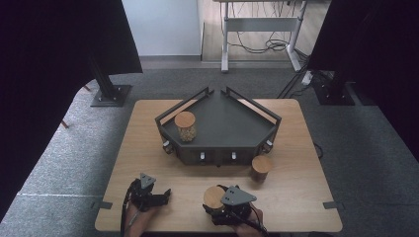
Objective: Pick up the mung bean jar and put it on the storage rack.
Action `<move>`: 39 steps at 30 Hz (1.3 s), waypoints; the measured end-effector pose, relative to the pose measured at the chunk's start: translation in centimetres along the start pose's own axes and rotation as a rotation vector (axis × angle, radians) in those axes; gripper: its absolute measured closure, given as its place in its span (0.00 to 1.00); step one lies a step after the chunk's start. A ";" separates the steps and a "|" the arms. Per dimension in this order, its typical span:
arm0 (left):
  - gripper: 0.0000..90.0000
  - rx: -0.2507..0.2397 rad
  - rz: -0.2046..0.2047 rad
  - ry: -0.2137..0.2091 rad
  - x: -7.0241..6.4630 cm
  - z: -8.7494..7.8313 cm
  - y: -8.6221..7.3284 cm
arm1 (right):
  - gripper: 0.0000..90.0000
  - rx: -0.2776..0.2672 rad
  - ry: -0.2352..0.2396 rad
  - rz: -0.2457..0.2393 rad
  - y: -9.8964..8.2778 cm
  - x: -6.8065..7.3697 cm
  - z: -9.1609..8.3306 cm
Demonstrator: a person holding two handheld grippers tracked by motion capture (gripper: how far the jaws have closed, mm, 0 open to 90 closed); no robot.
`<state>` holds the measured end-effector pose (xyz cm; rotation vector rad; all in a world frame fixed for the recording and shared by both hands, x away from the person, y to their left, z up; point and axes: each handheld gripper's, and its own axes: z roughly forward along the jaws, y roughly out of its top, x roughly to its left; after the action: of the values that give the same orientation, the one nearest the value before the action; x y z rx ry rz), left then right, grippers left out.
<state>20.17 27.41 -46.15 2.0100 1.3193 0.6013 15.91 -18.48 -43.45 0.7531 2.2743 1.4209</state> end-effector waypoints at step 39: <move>0.06 -0.001 0.002 -0.002 0.0 0.0 0.0 | 0.25 -0.049 -0.023 0.007 4.8 -3.8 -0.9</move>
<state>20.15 27.44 -46.15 2.0107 1.3154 0.6005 19.63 -19.66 -38.64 0.7593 2.2132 1.4577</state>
